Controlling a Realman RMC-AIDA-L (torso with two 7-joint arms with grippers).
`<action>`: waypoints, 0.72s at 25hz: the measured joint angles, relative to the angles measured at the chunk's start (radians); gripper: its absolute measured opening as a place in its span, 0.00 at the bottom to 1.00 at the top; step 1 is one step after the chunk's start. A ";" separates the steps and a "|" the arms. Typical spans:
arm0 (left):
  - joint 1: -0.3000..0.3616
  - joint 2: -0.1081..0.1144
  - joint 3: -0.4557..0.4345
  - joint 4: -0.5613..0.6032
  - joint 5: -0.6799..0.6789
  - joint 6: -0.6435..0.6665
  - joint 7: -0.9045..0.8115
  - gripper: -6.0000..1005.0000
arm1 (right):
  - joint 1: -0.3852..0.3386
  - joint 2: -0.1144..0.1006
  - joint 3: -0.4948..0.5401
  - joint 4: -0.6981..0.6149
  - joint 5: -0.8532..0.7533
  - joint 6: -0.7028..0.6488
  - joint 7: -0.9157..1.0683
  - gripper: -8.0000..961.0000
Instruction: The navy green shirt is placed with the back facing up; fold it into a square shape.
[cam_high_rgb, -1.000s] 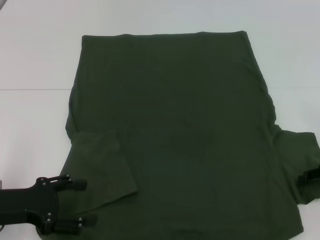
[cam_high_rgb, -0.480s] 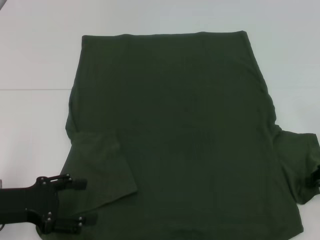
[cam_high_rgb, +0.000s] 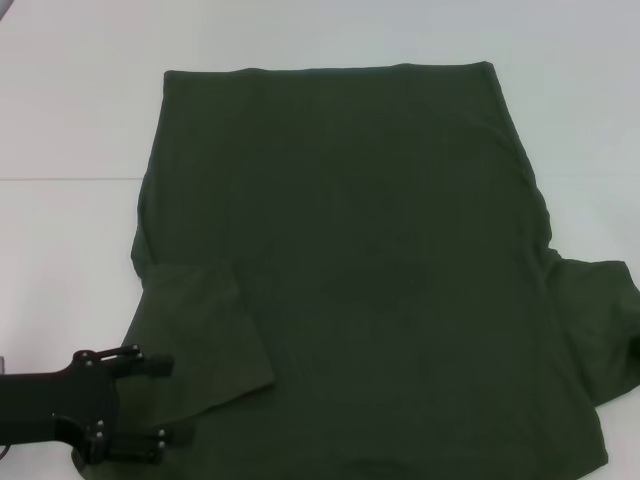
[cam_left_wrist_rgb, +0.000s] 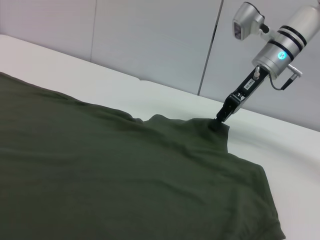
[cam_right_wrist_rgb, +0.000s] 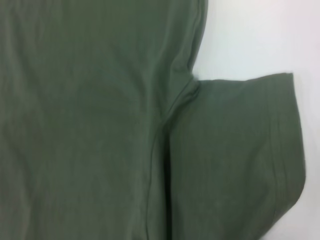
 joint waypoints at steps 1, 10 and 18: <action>-0.001 0.000 -0.001 0.000 0.000 -0.001 -0.001 0.93 | -0.001 0.000 0.000 -0.005 0.001 0.000 0.000 0.03; -0.002 0.000 -0.012 -0.002 0.000 -0.008 -0.002 0.93 | 0.019 0.020 -0.008 -0.092 0.030 -0.016 -0.042 0.03; -0.002 0.001 -0.012 -0.002 0.000 -0.015 -0.005 0.93 | 0.014 0.022 -0.004 -0.163 0.069 -0.031 -0.047 0.03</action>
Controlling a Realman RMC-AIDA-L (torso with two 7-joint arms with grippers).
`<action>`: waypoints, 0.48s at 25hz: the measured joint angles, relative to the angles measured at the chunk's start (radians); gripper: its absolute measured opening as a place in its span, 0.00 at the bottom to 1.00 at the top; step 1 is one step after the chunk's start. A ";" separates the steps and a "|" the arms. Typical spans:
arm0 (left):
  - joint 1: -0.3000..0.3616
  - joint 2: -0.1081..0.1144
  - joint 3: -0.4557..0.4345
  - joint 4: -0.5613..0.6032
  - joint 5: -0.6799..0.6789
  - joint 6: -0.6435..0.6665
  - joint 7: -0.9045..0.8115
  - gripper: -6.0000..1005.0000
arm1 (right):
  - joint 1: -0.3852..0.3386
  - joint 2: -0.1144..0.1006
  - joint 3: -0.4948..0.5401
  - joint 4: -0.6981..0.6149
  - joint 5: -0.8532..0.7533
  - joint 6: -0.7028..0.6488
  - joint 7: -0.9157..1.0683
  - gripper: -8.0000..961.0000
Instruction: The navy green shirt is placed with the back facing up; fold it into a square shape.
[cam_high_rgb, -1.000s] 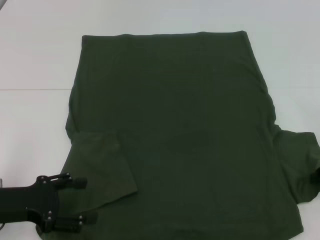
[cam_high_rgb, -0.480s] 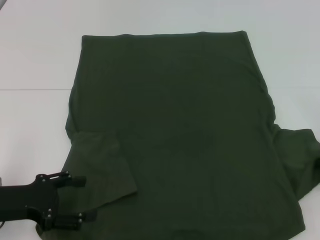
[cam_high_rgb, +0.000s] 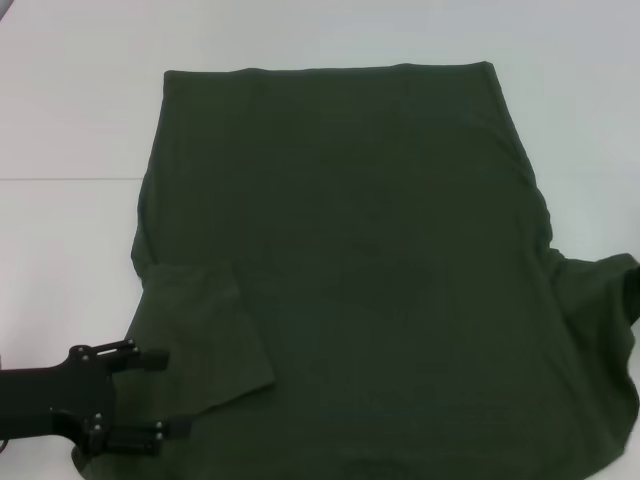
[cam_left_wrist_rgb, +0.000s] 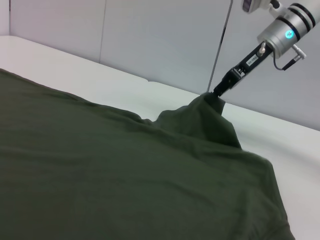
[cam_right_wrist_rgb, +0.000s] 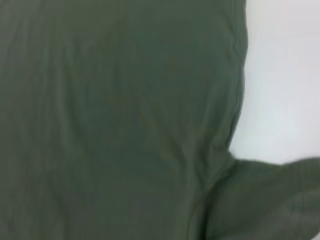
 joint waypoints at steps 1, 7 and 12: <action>0.000 0.000 0.000 0.000 0.000 0.000 -0.002 0.93 | -0.003 -0.001 -0.001 -0.005 0.010 -0.002 -0.002 0.03; -0.001 0.003 0.000 0.002 0.000 -0.005 -0.009 0.93 | 0.011 0.002 -0.013 -0.012 0.054 -0.027 -0.030 0.03; -0.001 0.004 0.000 0.001 0.000 -0.011 -0.010 0.93 | 0.050 0.016 -0.077 -0.005 0.056 -0.038 -0.036 0.03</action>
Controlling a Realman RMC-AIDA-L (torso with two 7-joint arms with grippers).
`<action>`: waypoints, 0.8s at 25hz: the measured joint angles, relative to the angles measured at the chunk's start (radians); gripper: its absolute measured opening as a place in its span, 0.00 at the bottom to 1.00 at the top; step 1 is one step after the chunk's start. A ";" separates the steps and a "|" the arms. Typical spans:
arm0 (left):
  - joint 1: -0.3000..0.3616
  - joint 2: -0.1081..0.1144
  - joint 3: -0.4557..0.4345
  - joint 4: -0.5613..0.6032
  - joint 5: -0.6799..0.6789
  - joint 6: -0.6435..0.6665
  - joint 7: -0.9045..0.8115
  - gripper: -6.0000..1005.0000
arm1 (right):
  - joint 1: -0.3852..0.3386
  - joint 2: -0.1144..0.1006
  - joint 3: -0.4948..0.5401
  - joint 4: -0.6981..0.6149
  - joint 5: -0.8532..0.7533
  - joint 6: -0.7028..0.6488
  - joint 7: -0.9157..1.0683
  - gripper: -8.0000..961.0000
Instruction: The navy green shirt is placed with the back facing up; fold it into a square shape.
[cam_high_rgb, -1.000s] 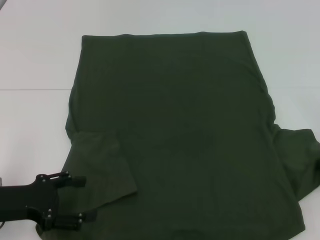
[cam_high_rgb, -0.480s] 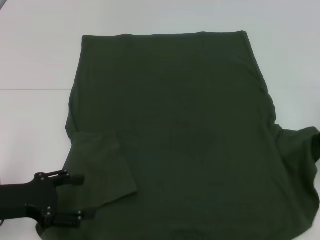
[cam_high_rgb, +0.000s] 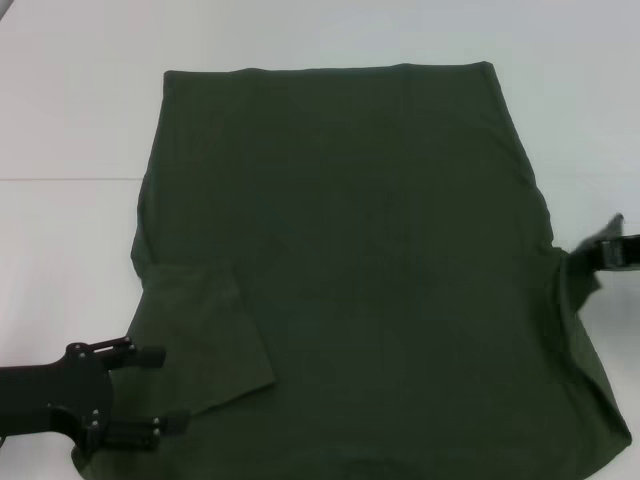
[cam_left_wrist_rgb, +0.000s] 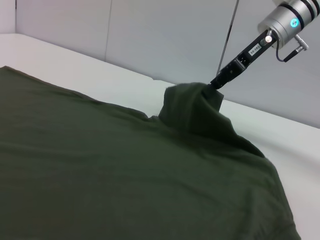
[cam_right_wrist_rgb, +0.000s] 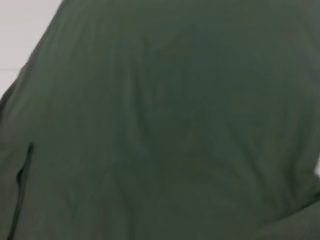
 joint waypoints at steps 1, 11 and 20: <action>0.000 0.000 0.000 -0.001 0.000 -0.001 0.000 0.93 | 0.007 0.004 -0.014 0.000 0.000 0.001 0.001 0.03; 0.000 -0.001 0.000 -0.002 0.002 -0.014 0.000 0.93 | 0.065 0.044 -0.135 0.033 -0.006 0.022 0.008 0.03; 0.000 -0.004 0.000 -0.001 0.005 -0.021 0.000 0.93 | 0.075 0.043 -0.140 0.056 -0.003 0.040 0.009 0.03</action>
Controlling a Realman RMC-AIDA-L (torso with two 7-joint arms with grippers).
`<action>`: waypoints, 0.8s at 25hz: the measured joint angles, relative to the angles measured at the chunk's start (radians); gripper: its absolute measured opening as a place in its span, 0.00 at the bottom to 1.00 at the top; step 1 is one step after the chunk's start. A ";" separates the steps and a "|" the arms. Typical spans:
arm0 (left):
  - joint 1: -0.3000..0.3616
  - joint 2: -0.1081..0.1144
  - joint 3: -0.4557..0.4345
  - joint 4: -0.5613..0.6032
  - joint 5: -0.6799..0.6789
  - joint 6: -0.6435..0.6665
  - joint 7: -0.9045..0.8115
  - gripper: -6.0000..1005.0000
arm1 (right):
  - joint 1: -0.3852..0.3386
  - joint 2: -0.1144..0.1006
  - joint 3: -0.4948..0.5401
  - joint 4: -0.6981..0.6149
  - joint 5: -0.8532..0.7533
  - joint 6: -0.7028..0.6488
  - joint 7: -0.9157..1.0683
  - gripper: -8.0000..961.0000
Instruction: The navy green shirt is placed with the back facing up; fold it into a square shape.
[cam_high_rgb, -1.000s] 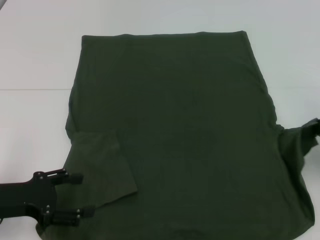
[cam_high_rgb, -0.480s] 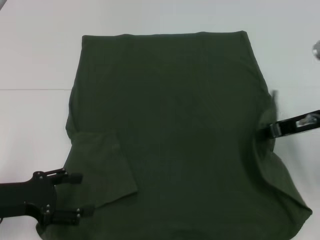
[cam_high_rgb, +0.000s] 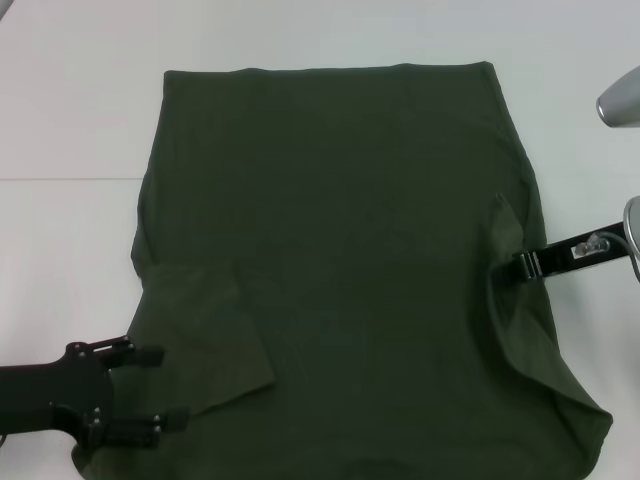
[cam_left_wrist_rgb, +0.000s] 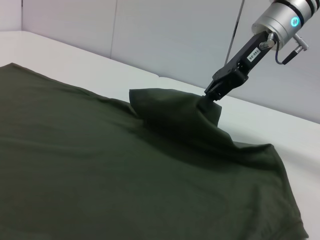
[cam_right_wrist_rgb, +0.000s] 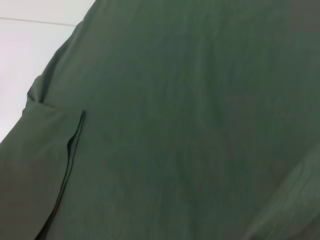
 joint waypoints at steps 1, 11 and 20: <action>0.000 0.000 0.000 0.000 0.000 -0.003 0.000 0.93 | 0.001 0.000 0.000 0.002 0.000 0.002 0.000 0.03; -0.004 -0.001 0.000 -0.004 0.002 -0.009 0.000 0.93 | 0.011 0.000 0.006 0.052 0.025 0.055 0.000 0.03; -0.004 -0.002 0.000 -0.006 0.003 -0.011 0.000 0.93 | 0.015 -0.001 0.010 0.085 0.064 0.083 0.000 0.05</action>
